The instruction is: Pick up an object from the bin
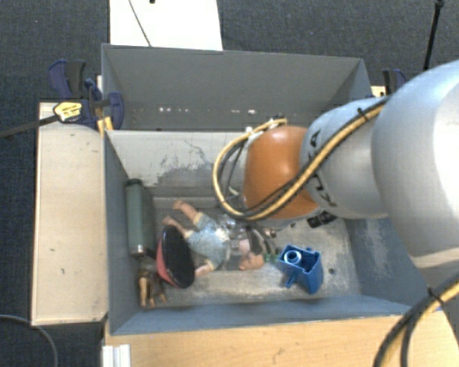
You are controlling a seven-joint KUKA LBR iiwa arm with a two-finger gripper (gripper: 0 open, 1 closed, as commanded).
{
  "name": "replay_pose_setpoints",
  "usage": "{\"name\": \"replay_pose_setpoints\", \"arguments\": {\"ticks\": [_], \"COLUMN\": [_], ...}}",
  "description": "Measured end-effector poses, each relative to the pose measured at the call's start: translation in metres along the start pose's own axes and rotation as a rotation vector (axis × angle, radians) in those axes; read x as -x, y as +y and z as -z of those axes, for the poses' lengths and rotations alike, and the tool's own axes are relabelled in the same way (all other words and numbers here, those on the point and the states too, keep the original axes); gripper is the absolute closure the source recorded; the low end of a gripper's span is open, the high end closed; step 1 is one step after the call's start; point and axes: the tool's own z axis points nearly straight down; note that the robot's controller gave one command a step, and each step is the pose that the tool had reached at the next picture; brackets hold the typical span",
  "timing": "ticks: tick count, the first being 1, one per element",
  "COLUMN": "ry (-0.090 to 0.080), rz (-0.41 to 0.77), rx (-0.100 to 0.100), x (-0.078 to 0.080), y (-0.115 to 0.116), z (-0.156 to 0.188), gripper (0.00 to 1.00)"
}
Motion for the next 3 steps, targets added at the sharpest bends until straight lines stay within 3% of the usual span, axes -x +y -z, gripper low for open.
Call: {"name": "replay_pose_setpoints", "arguments": {"ticks": [3], "ry": [0.009], "rz": [0.0], "rx": [-0.001], "x": [-0.001], "y": [0.0], "z": [0.026], "gripper": [1.0]}}
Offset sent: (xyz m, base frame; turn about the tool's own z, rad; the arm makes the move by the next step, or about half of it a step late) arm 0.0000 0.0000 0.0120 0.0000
